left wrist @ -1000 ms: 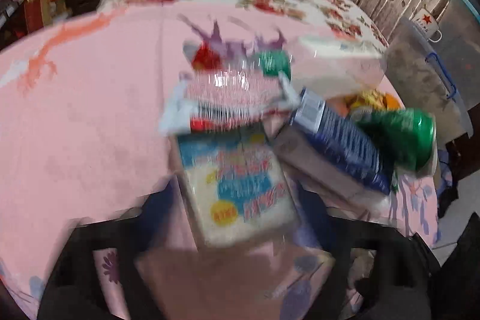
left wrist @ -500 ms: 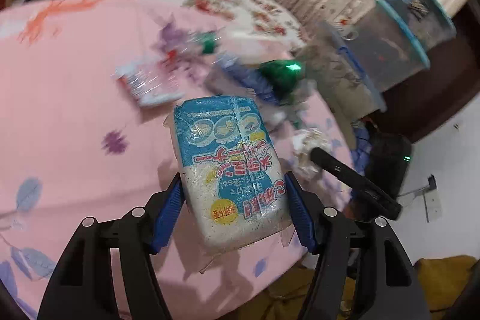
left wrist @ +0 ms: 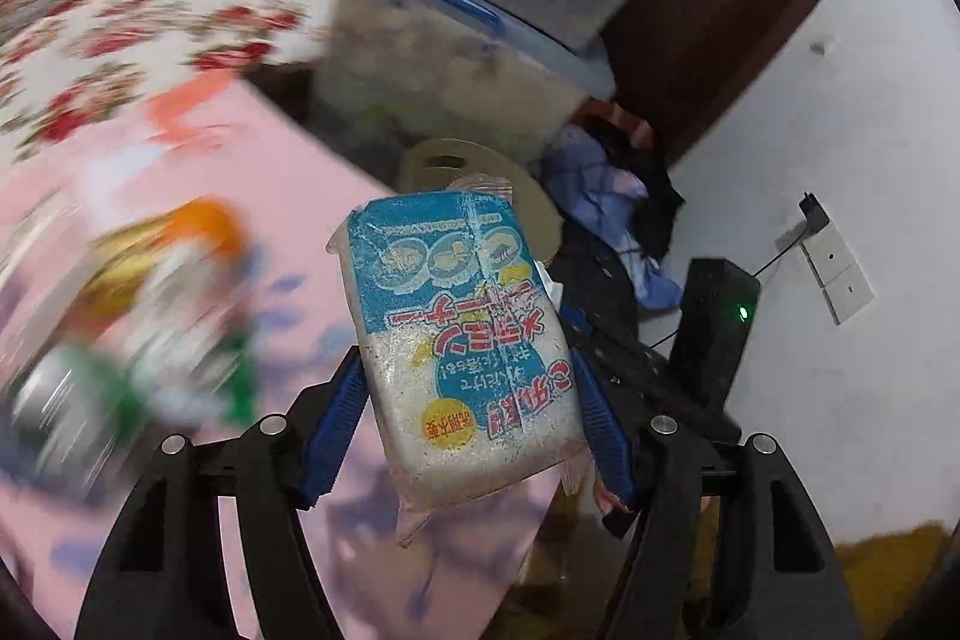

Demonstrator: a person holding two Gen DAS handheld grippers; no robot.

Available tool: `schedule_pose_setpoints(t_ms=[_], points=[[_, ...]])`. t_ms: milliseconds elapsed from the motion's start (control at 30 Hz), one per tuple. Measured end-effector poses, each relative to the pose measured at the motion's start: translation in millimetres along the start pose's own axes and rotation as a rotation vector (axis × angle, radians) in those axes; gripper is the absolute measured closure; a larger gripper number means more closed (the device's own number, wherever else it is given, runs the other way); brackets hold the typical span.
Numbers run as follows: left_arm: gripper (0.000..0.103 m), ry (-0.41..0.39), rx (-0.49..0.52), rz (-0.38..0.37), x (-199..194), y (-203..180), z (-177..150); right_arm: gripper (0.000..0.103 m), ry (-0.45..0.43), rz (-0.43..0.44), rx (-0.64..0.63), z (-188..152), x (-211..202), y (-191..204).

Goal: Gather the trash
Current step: 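Carry both items over the beige bin and open both grippers, then grasp red-white wrapper with left while right reaches the blue milk carton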

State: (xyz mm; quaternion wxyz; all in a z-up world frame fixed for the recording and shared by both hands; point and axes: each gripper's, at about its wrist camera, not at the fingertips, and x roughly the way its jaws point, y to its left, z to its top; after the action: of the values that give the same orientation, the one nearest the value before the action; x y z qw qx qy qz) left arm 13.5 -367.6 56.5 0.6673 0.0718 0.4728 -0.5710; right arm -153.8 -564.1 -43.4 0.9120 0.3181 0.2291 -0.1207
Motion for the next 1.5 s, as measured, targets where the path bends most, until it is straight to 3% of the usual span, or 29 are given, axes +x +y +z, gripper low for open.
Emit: schedule_pose_setpoints(t_ms=[133,233,300,367,433,533,633,767,900,1033,1267,1367,1500], points=[[0.039,0.073,0.027,-0.03,74.1,-22.0,63.3,0.052,-0.038,-0.108,0.037,27.2,-2.6,-47.8],[0.033,0.096,0.02,-0.029,120.3,-30.2,100.8,0.046,-0.045,-0.172,0.041,50.3,8.0,-77.7],[0.018,0.109,0.018,0.004,147.7,-35.2,117.6,0.021,-0.042,-0.199,0.047,59.8,24.7,-79.9],[0.018,0.123,0.008,0.079,171.1,-35.8,128.8,0.02,-0.049,-0.228,0.072,68.1,37.4,-82.5],[0.018,0.126,0.002,0.097,173.8,-34.1,127.2,0.02,-0.075,-0.21,0.089,67.3,33.3,-82.9],[0.018,0.093,0.011,0.075,148.1,-33.0,110.7,0.021,-0.134,-0.19,0.111,55.7,19.1,-78.0],[0.018,0.052,0.005,-0.037,98.5,-30.0,71.5,0.03,-0.17,-0.111,0.147,46.3,5.8,-70.0],[0.018,0.019,0.05,-0.059,30.9,-19.0,-3.0,0.04,-0.096,0.067,0.126,37.0,20.7,-27.0],[0.018,-0.016,-0.003,0.042,-26.5,16.7,-65.4,0.041,0.022,0.228,0.067,27.5,51.8,33.8],[0.018,-0.108,-0.218,0.14,-88.7,75.6,-114.6,0.04,0.134,0.366,-0.034,8.5,79.4,111.6],[0.017,-0.297,-0.531,0.354,-196.8,165.4,-186.5,0.034,0.199,0.52,-0.207,-29.7,82.9,221.3],[0.017,-0.332,-0.613,0.449,-220.3,193.4,-202.5,0.034,0.2,0.53,-0.388,-57.1,74.8,270.3],[0.014,-0.32,-0.652,0.451,-215.6,222.8,-204.4,0.034,0.292,0.44,-0.581,-93.3,97.9,321.9]])
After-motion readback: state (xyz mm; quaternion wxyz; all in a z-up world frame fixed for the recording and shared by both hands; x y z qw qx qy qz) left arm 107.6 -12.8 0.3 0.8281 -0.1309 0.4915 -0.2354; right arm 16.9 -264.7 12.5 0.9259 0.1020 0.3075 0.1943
